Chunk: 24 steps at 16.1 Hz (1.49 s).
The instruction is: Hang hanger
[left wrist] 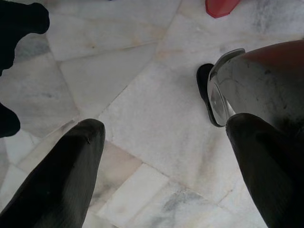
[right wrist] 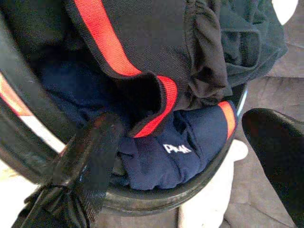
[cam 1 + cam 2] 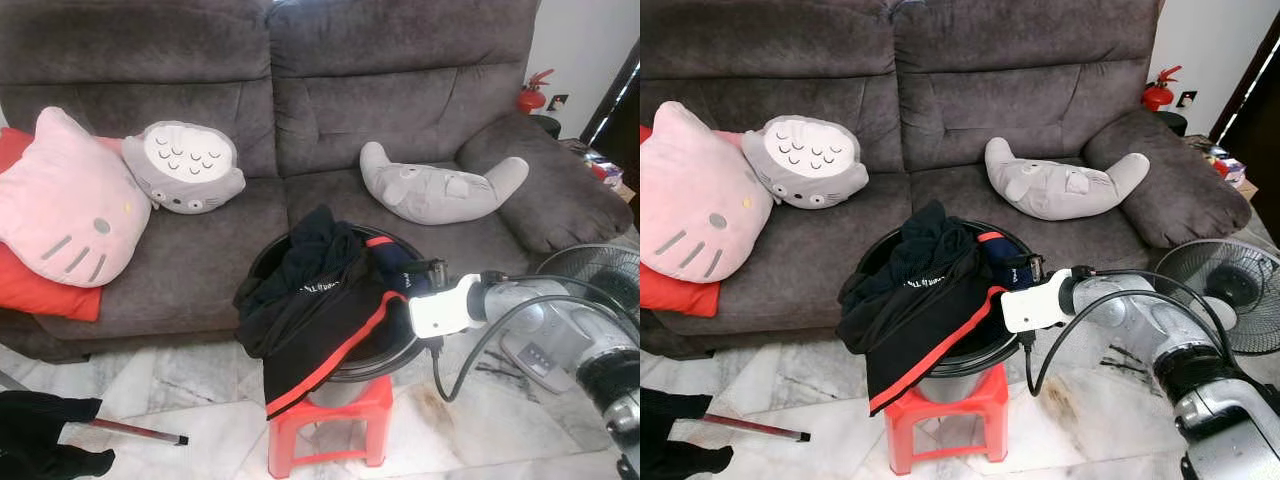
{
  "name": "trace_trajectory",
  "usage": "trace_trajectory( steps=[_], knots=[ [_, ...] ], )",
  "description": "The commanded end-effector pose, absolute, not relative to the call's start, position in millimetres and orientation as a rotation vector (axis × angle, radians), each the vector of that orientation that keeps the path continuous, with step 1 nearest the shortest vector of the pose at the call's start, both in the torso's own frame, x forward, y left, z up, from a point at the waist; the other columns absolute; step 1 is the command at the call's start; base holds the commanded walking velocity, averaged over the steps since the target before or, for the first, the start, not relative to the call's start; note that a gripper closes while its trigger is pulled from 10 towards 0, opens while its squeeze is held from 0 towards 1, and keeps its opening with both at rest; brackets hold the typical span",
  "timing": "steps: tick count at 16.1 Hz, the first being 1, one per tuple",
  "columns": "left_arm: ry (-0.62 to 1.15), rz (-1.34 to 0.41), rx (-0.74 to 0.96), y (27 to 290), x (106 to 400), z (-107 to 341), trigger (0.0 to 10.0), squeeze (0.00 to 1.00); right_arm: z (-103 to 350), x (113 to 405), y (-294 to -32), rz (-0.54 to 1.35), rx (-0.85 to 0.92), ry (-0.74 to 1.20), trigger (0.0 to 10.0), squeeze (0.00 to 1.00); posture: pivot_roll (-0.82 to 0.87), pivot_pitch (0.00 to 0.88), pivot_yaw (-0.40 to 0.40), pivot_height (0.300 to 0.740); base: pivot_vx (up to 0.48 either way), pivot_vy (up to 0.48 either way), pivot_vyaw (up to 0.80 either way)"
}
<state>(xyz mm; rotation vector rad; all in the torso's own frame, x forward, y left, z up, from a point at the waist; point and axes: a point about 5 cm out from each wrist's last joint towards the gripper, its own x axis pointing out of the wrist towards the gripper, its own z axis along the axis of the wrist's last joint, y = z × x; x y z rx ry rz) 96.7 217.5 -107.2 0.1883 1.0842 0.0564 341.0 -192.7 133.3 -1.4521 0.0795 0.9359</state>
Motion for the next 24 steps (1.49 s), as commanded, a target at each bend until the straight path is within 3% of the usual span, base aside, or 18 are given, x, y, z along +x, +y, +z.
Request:
trace_trajectory(
  steps=[1, 5, 11, 17, 18, 20, 21, 22, 23, 24],
  knots=[
    [1.125, 0.019, 0.186, 211, 88, -111, 10.0, 0.00, 137, 344, -188, 0.930, -1.468, 0.030, 10.0, 0.00, -0.12, 0.052, 0.018, 0.740, 0.000, 0.000, 0.00],
    [1.123, 0.018, 0.188, 211, 88, -111, 10.0, 0.00, 132, 344, -177, 0.959, -1.432, -0.021, 10.0, 0.00, -0.12, 0.052, 0.020, 0.740, 0.000, 0.000, 0.00],
    [1.127, 0.019, 0.183, 211, 88, -111, 10.0, 0.00, 108, 337, -182, 1.058, -1.489, 0.093, 10.0, 0.00, -0.12, 0.053, 0.018, 0.740, 0.000, 0.000, 0.00],
    [1.121, 0.026, 0.201, 212, 88, -111, 10.0, 0.00, 112, 344, -186, 0.988, -1.574, 0.059, 10.0, 0.00, -0.11, 0.055, 0.019, 0.740, 0.000, 0.000, 0.00],
    [1.122, 0.027, 0.201, 212, 88, -111, 10.0, 0.00, 113, 345, -187, 0.983, -1.578, 0.057, 9.3, 0.00, -0.11, 0.054, 0.018, 0.740, 0.000, 0.000, 0.00],
    [1.123, 0.025, 0.203, 212, 88, -111, 10.0, 0.00, 118, 350, -188, 0.918, -1.603, 0.012, 0.0, 0.00, -0.11, 0.054, 0.018, 0.740, 0.000, 0.000, 0.00],
    [1.124, 0.025, 0.203, 212, 88, -111, 10.0, 0.00, 119, 351, -187, 0.904, -1.609, 0.000, 0.0, 0.00, -0.11, 0.054, 0.018, 0.740, 0.000, 0.000, 0.00],
    [1.124, 0.025, 0.204, 213, 88, -111, 10.0, 0.00, 130, 357, -186, 0.817, -1.591, -0.056, 0.9, 0.00, -0.11, 0.054, 0.018, 0.740, 0.000, 0.000, 0.00],
    [1.125, 0.024, 0.205, 213, 88, -111, 10.0, 0.00, 139, 362, -183, 0.764, -1.574, -0.106, 6.9, 0.00, -0.11, 0.055, 0.021, 0.740, 0.000, 0.000, 0.00],
    [1.126, 0.023, 0.206, 213, 88, -111, 10.0, 0.00, 144, 364, -181, 0.740, -1.560, -0.137, 10.0, 0.00, -0.11, 0.055, 0.021, 0.740, 0.000, 0.000, 0.00]
  ],
)
